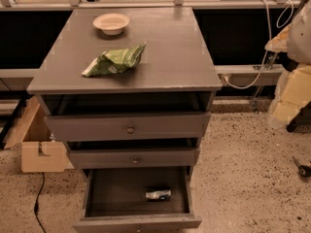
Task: Pick redbull can from bottom drawer and place on counter
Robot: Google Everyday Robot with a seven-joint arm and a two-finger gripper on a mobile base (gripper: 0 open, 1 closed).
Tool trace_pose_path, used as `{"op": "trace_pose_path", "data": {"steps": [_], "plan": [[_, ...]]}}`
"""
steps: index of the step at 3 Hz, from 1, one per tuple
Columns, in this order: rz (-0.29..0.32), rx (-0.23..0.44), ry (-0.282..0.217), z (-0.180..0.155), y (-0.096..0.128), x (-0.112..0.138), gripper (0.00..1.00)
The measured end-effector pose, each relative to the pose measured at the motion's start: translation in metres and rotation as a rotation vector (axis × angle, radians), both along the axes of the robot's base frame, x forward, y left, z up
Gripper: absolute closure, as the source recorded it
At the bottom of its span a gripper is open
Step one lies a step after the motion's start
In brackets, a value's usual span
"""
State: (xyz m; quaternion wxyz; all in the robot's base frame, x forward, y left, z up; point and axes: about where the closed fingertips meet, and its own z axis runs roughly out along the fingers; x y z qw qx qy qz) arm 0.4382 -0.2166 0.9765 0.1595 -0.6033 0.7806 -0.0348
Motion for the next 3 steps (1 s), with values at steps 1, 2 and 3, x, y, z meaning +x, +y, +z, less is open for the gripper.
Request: {"op": "trace_pose_path", "data": {"steps": [1, 2, 3], "plan": [[0.000, 0.006, -0.004, -0.002, 0.001, 0.001, 0.00], [-0.010, 0.063, 0.027, -0.034, 0.005, 0.000, 0.00], [-0.055, 0.255, 0.138, -0.134, 0.021, -0.004, 0.00]]}}
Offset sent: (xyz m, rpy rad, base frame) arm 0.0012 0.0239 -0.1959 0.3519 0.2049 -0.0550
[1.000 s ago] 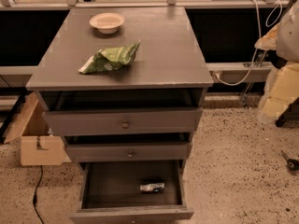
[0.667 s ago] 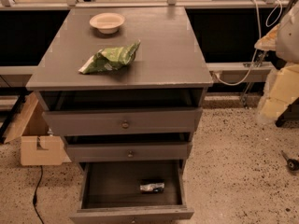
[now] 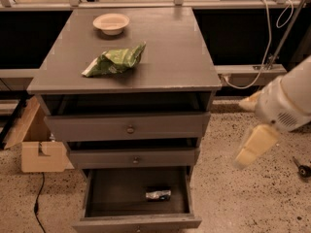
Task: Pick redbull can from bottom drawer and place on counter
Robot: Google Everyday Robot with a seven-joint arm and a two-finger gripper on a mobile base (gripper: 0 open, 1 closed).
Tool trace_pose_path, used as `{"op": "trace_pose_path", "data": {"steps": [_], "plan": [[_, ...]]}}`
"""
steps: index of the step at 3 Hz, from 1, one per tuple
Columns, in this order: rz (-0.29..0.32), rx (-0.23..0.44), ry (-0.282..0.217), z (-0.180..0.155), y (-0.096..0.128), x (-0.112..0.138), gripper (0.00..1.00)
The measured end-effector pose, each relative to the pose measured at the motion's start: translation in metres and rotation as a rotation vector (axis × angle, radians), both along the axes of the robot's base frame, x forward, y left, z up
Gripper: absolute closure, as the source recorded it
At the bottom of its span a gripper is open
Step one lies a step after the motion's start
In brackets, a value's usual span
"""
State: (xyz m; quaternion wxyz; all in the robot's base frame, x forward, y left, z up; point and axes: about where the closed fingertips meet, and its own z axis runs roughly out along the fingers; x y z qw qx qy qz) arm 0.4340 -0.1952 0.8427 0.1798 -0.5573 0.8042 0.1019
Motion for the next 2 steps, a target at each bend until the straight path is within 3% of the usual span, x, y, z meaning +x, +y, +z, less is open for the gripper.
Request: {"op": "trace_pose_path", "data": {"steps": [1, 2], "plan": [[-0.059, 0.195, 0.122, -0.1164, 0.0328, -0.0065, 0.00], [-0.058, 0.194, 0.123, -0.1161, 0.0329, -0.0069, 0.00]]}}
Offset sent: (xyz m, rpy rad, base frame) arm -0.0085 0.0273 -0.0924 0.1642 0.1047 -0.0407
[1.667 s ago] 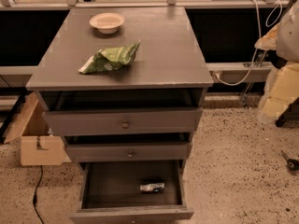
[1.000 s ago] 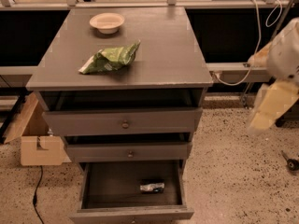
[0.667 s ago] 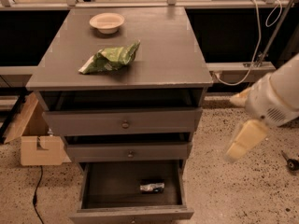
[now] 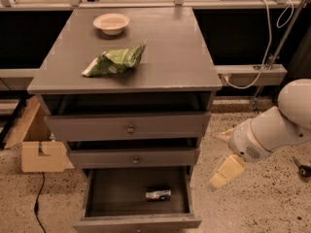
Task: Pick redbull can from bottom drawer and place on counter
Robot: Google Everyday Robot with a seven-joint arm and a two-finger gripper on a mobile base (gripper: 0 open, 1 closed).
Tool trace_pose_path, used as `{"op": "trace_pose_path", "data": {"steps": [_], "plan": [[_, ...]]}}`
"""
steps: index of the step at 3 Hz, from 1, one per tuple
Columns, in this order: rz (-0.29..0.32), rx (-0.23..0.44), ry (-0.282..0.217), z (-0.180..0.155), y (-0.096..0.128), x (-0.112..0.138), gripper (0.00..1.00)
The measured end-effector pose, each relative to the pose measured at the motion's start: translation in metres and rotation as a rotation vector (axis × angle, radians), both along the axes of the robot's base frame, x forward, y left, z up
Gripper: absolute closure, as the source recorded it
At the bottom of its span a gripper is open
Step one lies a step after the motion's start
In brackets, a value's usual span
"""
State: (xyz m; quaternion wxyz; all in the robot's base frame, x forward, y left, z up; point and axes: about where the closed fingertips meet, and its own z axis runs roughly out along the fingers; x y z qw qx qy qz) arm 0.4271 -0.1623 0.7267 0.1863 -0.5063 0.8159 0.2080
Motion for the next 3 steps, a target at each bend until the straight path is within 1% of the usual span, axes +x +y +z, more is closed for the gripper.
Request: {"op": "trace_pose_path", "data": {"steps": [1, 2, 3], "plan": [[-0.006, 0.014, 0.024, -0.021, -0.002, 0.003, 0.00], [0.029, 0.028, 0.044, -0.085, -0.001, 0.001, 0.00], [0.048, 0.058, 0.045, -0.196, 0.007, 0.003, 0.00]]}}
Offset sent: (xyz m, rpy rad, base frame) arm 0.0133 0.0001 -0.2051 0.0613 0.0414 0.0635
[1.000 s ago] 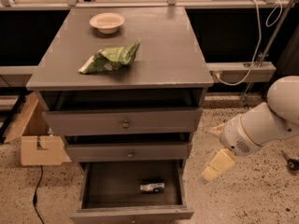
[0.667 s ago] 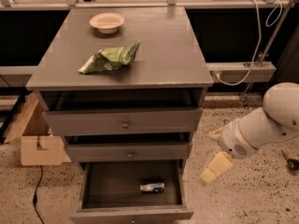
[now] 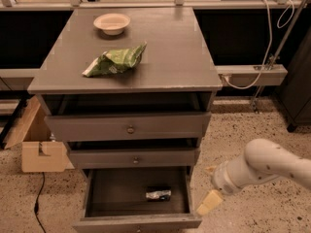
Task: Pick redbull can from bottom drawer and place on counter
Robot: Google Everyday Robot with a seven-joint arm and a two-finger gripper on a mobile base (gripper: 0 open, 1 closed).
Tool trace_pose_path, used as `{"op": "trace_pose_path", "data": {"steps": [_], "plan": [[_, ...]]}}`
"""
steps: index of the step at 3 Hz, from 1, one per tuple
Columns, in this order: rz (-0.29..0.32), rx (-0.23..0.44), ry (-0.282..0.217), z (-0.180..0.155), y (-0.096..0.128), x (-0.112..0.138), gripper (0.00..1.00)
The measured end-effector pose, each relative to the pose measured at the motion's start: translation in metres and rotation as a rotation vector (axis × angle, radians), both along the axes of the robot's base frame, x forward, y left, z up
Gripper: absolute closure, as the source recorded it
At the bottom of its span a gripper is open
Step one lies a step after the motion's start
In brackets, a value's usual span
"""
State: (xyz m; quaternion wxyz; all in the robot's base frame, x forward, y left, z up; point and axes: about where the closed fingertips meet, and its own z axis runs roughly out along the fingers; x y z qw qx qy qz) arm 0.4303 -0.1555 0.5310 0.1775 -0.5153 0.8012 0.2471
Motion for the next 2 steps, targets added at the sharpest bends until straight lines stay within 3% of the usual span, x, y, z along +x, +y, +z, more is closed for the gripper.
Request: {"op": "trace_pose_path", "data": {"steps": [1, 2], "plan": [[-0.009, 0.015, -0.036, -0.063, 0.012, 0.011, 0.00], [-0.006, 0.111, -0.058, -0.121, 0.044, 0.034, 0.00]]}}
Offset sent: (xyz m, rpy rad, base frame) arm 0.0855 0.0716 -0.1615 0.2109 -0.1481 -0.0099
